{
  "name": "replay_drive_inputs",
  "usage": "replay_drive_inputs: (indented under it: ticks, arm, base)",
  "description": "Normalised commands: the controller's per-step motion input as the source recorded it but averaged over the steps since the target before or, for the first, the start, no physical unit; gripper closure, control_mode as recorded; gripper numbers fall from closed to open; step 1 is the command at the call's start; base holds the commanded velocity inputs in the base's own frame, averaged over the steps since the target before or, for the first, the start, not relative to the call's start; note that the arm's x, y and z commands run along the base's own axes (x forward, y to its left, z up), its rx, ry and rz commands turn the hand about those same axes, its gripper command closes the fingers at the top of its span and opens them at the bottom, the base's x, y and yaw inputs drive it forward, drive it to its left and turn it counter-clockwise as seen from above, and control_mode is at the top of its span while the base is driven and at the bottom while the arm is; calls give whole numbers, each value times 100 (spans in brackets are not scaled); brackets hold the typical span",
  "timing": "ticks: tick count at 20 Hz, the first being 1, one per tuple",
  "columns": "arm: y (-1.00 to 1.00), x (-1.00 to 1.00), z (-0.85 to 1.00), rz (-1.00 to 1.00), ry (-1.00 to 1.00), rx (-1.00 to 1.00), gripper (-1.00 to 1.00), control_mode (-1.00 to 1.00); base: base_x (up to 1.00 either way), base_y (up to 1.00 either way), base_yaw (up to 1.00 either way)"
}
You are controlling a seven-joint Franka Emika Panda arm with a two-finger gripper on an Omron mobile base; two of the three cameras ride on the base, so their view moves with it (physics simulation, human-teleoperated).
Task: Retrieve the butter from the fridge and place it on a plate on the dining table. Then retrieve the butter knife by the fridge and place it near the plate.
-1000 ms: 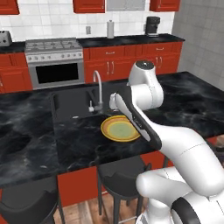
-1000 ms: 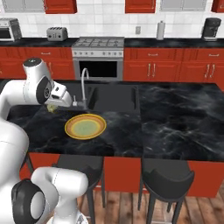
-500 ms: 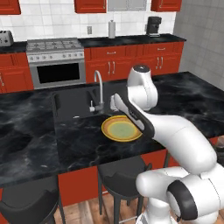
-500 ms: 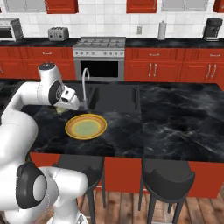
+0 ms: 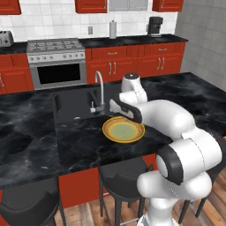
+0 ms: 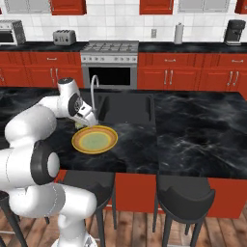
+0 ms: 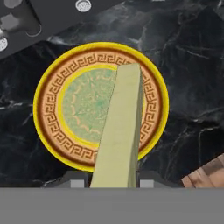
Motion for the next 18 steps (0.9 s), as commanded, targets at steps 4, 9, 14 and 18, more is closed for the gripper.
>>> replay_drive_inputs:
  ticks: [4,9,14,18]
  arm:
    - [-2,26,-48,-13,7,0,100,-100]
    - [0,19,-61,-10,4,0,100,-100]
    - [-1,22,-50,-7,2,1,100,-100]
    - [-8,24,-41,-5,0,2,100,-100]
  base:
    - [0,0,0]
    - [0,0,0]
    - [0,0,0]
    - [0,0,0]
